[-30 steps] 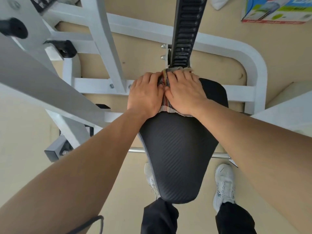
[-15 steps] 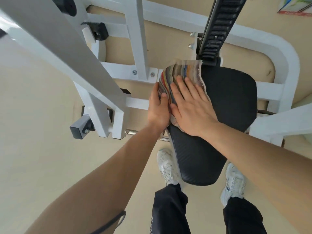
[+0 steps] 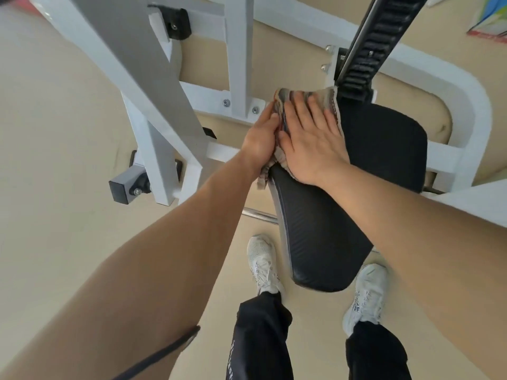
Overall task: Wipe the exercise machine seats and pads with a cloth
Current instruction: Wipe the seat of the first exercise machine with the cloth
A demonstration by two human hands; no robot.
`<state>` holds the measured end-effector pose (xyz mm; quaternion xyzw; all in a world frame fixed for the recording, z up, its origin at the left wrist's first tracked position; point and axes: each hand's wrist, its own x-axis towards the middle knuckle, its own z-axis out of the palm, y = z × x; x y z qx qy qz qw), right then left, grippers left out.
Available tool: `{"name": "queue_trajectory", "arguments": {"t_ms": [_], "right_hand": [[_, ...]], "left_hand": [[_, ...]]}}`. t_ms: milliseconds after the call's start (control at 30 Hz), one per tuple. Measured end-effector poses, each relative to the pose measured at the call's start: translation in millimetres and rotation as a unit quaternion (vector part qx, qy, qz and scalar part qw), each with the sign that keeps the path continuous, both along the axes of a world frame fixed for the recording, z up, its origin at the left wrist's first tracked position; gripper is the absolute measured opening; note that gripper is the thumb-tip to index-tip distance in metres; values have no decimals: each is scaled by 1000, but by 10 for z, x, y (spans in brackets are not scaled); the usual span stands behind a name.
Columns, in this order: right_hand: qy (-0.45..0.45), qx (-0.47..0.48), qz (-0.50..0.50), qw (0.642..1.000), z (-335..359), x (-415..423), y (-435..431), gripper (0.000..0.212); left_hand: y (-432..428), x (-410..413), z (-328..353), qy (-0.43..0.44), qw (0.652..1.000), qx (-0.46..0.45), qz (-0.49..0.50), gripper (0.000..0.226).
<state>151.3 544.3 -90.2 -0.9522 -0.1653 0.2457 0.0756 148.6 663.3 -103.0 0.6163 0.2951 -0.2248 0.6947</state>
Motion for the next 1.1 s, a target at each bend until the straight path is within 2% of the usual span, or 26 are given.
{"name": "queue_trajectory", "arguments": {"t_ms": [167,333,467,600,700,833,967,1100], "right_hand": [[1,-6,45,999,288,-704,-128,69],[30,10,111,993,452,-1028,-365,69],[48,55,123,990,349,-693,-401,62],[34,42,96,994,240,-485,-275,60],[24,38,106,993,259,-619,-320,62],[5,49,140,989,387,-1062,-606,63],[14,55,152,987,527,-1439,-810,65],[22,53,140,988,489,-1335,-708,63]], "left_hand": [[-190,-688,241,-21,996,-20,86,55],[-488,-1402,362,-12,989,-88,115,41],[-452,-1234,319,-13,985,-99,141,45],[-393,-907,270,-35,979,-42,196,45],[-492,-1079,288,-42,983,-22,180,45],[-668,-1635,352,-39,987,-59,142,50],[-815,-2007,485,-21,986,-56,156,49],[-698,-1867,419,3,987,-75,143,46]]}}
